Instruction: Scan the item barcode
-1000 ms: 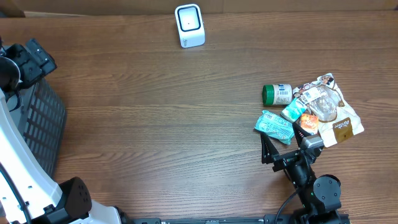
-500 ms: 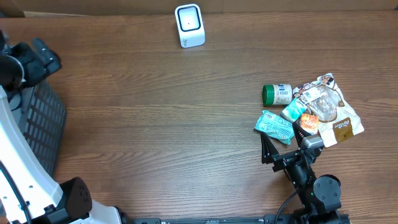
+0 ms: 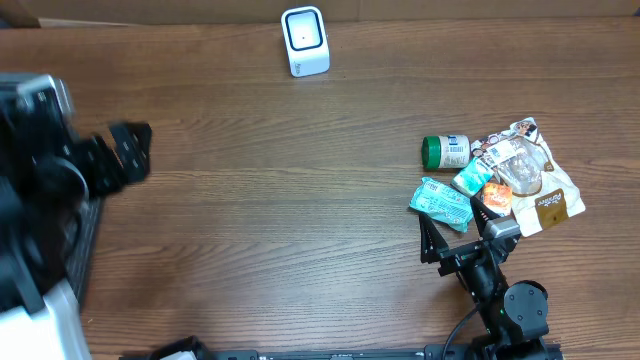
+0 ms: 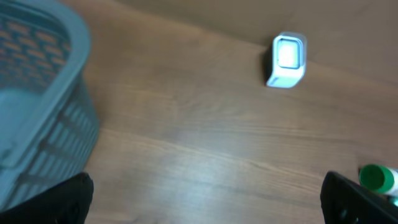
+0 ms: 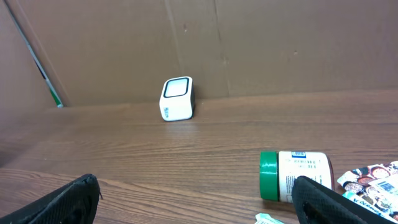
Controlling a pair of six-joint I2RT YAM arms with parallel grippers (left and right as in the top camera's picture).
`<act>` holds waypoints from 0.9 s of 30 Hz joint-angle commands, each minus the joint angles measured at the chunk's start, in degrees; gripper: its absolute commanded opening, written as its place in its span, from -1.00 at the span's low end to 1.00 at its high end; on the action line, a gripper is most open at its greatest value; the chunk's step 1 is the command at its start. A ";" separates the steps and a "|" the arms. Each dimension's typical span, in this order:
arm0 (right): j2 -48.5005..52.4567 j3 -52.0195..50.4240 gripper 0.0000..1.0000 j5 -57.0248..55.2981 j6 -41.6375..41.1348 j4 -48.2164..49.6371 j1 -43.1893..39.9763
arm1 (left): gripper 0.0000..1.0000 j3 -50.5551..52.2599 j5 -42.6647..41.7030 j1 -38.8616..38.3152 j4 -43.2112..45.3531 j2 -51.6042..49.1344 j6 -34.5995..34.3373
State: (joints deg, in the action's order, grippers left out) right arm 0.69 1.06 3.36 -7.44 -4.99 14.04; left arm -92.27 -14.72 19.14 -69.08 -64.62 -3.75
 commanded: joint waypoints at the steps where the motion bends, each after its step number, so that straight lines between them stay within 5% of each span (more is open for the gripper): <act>1: -0.52 -0.59 1.00 -0.74 0.24 0.35 0.42 | 1.00 16.52 -6.58 -0.04 8.70 10.23 2.49; 6: -0.52 -0.59 1.00 -0.74 0.24 0.35 0.42 | 1.00 40.96 -8.96 -0.04 26.40 25.29 0.70; 11: -0.52 -0.59 1.00 -0.74 0.24 0.35 0.42 | 1.00 54.77 -11.78 -0.04 34.58 35.21 -0.52; 27: -0.52 -0.59 1.00 -0.74 0.24 0.35 0.42 | 0.99 74.71 -20.52 -0.04 52.50 48.63 -1.42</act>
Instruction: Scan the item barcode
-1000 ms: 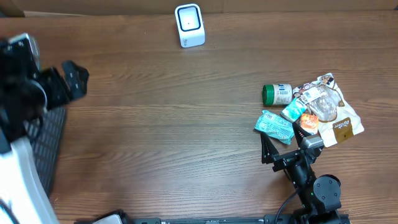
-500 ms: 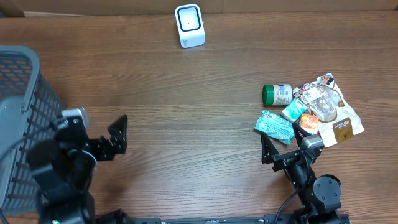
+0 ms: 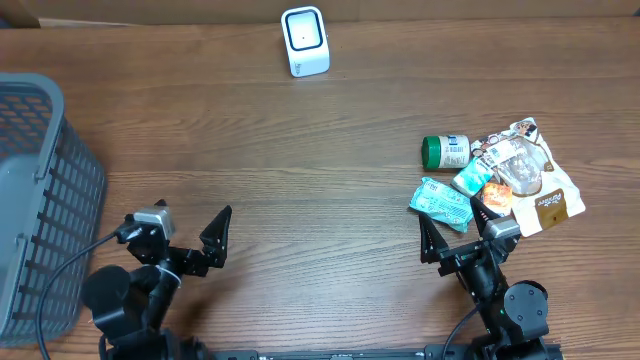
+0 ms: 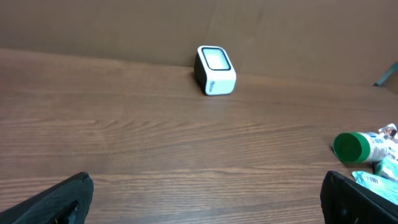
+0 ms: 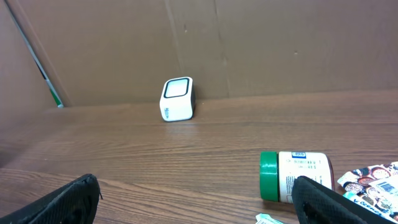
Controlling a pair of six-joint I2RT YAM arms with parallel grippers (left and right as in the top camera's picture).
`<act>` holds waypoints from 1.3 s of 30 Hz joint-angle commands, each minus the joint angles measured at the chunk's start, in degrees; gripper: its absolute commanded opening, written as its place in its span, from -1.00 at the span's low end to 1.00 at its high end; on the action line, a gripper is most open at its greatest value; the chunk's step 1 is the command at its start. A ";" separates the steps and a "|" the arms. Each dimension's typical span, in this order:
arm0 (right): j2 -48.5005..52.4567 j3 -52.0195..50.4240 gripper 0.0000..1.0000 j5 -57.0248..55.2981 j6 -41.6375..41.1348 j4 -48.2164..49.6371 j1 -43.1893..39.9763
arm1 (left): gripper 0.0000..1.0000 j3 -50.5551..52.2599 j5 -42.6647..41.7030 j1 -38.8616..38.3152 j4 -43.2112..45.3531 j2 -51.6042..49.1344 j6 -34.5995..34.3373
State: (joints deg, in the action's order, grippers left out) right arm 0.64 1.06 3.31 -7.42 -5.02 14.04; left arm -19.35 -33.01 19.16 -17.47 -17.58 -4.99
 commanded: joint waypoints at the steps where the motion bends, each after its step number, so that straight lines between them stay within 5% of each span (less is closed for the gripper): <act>1: -0.48 -0.59 1.00 -0.70 0.22 0.37 0.42 | 0.99 1.99 -2.29 -0.07 1.07 1.70 0.48; 12: -0.48 -0.59 1.00 -0.72 0.22 0.37 0.42 | 1.00 6.88 7.61 -0.07 3.19 8.26 7.41; 20: -0.48 -0.59 1.00 -0.72 0.22 0.37 0.42 | 0.99 19.23 9.86 -0.07 15.54 16.17 7.43; 29: -0.48 -0.59 1.00 -0.70 0.22 0.37 0.42 | 0.99 19.08 19.63 -0.07 14.32 16.65 9.75; 39: -0.48 -0.59 1.00 -0.72 0.22 0.37 0.42 | 0.99 19.08 20.06 -1.11 14.34 17.42 9.73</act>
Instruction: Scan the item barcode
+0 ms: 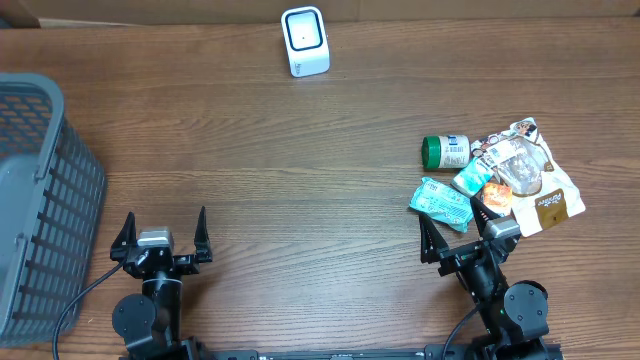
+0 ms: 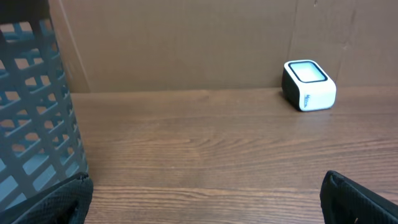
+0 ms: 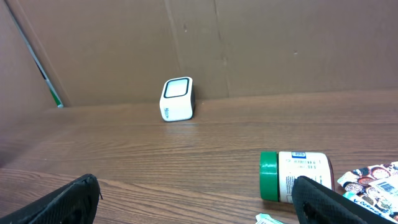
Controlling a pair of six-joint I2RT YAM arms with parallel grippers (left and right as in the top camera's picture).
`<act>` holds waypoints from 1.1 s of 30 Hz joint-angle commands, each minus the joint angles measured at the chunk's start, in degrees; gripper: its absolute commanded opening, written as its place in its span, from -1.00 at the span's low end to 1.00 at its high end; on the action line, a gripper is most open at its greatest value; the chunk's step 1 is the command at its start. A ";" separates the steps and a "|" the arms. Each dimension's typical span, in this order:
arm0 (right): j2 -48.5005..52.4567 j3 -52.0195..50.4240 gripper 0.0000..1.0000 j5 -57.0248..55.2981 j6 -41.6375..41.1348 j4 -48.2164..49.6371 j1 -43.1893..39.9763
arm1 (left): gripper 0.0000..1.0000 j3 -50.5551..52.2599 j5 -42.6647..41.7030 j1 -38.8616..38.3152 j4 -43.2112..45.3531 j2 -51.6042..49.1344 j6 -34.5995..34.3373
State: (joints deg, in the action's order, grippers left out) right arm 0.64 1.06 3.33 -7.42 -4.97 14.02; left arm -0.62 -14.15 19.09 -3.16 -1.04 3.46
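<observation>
The white barcode scanner [image 1: 304,41] stands at the back edge of the table, also seen in the wrist views [image 2: 309,93] [image 3: 177,98]. A pile of items lies at the right: a green-capped white bottle [image 1: 445,151] [image 3: 295,175] on its side, a teal packet [image 1: 440,203] and snack bags [image 1: 525,175]. My left gripper [image 1: 163,228] [image 2: 204,208] rests open at the front left, holding nothing. My right gripper [image 1: 458,230] [image 3: 196,205] is open at the front right, just short of the pile, also with nothing in it.
A grey-blue plastic basket [image 1: 40,200] [image 2: 34,112] stands at the left edge, beside the left arm. A brown cardboard wall [image 3: 249,43] closes the back of the table. Bare wood lies between the two arms and the scanner.
The left gripper has turned from pointing toward the back right to pointing straight back; its view now holds the basket at left and the scanner at right. The right arm has not moved.
At first the left arm was raised and blurred over the table's left edge, above the basket. Then it sat low at the front left, open, angled right. Now it faces the back wall. The right gripper stayed open by the pile throughout.
</observation>
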 commanded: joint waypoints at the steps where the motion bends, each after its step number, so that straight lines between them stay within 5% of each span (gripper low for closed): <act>1: -0.48 -0.59 1.00 -0.72 0.22 0.33 0.44 | 0.99 0.35 1.18 -1.44 0.02 0.87 1.27; 20: -0.48 -0.59 1.00 -0.72 0.22 0.33 0.44 | 1.00 0.35 1.14 -11.93 0.02 0.87 1.27; 33: -0.48 -0.59 1.00 -0.72 0.22 0.33 0.44 | 1.00 0.35 1.07 -12.00 0.02 0.83 1.27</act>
